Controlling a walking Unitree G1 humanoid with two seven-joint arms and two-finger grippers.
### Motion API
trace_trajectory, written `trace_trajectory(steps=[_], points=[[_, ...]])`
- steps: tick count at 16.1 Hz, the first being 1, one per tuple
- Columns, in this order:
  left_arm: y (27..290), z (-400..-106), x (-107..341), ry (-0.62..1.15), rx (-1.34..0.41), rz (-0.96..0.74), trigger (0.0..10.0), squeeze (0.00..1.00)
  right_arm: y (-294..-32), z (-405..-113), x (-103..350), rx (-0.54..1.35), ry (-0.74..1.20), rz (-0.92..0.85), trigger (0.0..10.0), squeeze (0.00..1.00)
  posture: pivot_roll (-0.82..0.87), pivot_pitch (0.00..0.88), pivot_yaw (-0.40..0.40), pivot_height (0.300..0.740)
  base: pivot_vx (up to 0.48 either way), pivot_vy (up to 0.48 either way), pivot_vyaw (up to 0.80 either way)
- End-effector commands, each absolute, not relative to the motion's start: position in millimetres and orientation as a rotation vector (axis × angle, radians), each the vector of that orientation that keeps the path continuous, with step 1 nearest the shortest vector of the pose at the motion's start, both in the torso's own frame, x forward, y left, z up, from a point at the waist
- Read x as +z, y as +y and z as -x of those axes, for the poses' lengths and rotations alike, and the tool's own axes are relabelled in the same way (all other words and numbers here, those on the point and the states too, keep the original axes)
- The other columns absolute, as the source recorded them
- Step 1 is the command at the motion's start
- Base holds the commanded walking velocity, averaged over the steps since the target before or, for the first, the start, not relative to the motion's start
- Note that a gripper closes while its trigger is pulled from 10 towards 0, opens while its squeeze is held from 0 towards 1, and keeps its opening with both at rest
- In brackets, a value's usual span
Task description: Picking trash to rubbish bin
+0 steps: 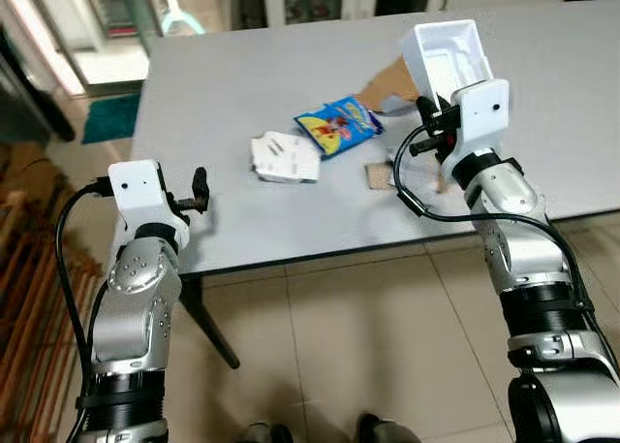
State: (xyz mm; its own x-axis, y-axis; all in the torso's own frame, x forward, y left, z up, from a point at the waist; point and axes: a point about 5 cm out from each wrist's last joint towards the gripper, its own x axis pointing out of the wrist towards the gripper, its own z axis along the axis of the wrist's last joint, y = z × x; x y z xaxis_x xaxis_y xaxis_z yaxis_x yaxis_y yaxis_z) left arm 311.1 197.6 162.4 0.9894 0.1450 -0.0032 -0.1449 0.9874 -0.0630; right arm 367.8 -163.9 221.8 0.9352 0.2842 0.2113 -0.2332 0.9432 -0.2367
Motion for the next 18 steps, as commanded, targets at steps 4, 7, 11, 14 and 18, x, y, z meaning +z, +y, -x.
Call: trace_trajectory(steps=[4, 7, 11, 14, 18], points=[[202.2, -309.2, 153.8, 0.040, 0.189, 0.052, 10.0, 0.00, -160.5, -366.1, 228.3, 0.283, -0.269, 0.212, 10.0, 0.00, -0.07, 0.135, 0.062, 0.740, 0.480, 0.000, 0.00], [202.2, -309.1, 153.9, 0.044, 0.185, 0.049, 10.0, 0.00, -159.2, -365.8, 227.9, 0.287, -0.268, 0.211, 10.0, 0.00, -0.07, 0.141, 0.063, 0.740, 0.435, -0.087, 0.00], [198.2, -304.7, 151.4, 0.049, 0.179, 0.081, 10.0, 0.00, -157.3, -365.7, 226.9, 0.298, -0.262, 0.212, 10.0, 0.00, -0.07, 0.150, 0.056, 0.740, 0.069, -0.097, 0.00], [196.7, -303.1, 150.4, 0.051, 0.182, 0.087, 10.0, 0.00, -156.4, -365.3, 227.2, 0.304, -0.261, 0.212, 10.0, 0.00, -0.07, 0.155, 0.051, 0.740, 0.000, 0.000, 0.00], [195.1, -302.6, 150.0, 0.050, 0.183, 0.091, 10.0, 0.00, -155.9, -365.5, 228.0, 0.311, -0.258, 0.219, 10.0, 0.00, -0.08, 0.158, 0.047, 0.740, 0.000, -0.120, 0.00]])
